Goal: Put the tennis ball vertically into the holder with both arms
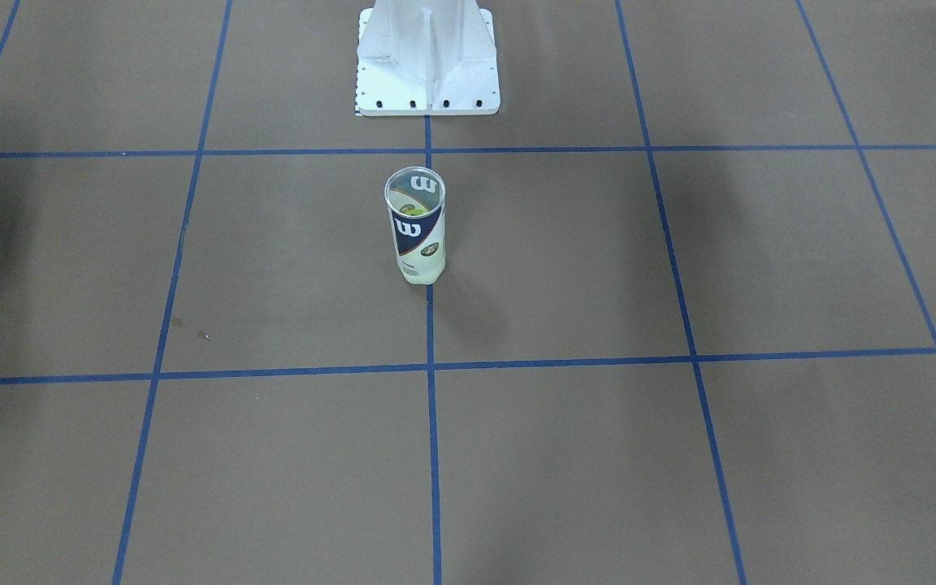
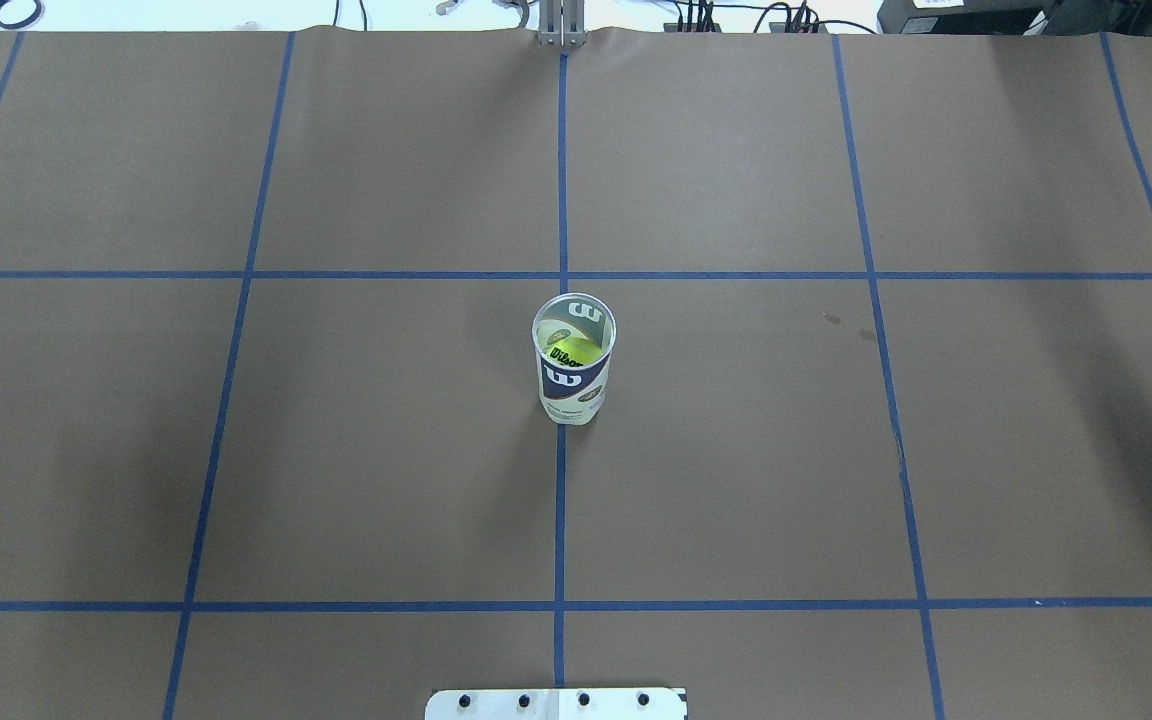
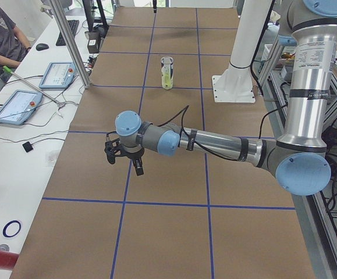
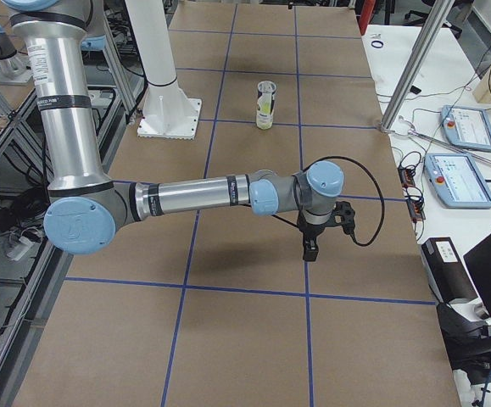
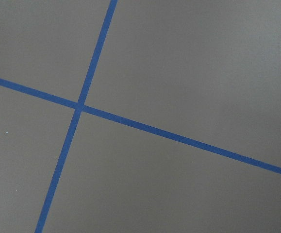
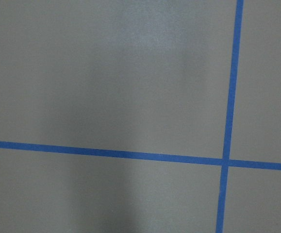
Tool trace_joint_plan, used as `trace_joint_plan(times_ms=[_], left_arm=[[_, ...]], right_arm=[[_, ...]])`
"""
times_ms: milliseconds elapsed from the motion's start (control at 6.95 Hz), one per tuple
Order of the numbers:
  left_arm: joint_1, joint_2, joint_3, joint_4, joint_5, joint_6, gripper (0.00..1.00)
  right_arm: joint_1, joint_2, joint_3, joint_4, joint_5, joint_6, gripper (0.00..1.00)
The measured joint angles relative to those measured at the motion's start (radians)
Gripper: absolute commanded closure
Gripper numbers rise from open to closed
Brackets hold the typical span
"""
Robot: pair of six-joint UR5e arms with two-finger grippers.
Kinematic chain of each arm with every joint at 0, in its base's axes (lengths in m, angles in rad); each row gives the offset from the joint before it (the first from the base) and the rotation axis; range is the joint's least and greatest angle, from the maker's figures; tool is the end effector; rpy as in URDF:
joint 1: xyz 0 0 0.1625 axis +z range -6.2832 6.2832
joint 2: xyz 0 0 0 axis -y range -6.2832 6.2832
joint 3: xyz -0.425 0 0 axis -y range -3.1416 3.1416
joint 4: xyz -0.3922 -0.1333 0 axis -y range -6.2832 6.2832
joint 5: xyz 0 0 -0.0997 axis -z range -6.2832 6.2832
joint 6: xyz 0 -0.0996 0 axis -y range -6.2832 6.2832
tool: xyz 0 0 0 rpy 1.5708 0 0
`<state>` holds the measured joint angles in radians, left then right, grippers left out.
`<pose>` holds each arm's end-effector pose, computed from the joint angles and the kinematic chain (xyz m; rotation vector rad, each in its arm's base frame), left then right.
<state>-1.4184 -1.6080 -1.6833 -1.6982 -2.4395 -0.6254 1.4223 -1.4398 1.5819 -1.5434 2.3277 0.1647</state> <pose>0.0219 -0.5198 0.5633 -0.0875 0.9005 -0.3202 -0.0178 -0.5577 0.5829 0.0416 -0.7709 -0.0488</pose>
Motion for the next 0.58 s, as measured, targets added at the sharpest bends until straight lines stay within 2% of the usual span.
trace_joint_plan(times_ms=[288,576], left_arm=[[-0.003,0.008,-0.005,0.003,0.003,0.088,0.01],[-0.017,0.018,0.003,0.007,0.025,0.31,0.01]], right_arm=[[0.001,-0.002,0.001,0.001,0.001,-0.002,0.01],[0.001,-0.003,0.0,0.002,0.001,-0.002,0.01]])
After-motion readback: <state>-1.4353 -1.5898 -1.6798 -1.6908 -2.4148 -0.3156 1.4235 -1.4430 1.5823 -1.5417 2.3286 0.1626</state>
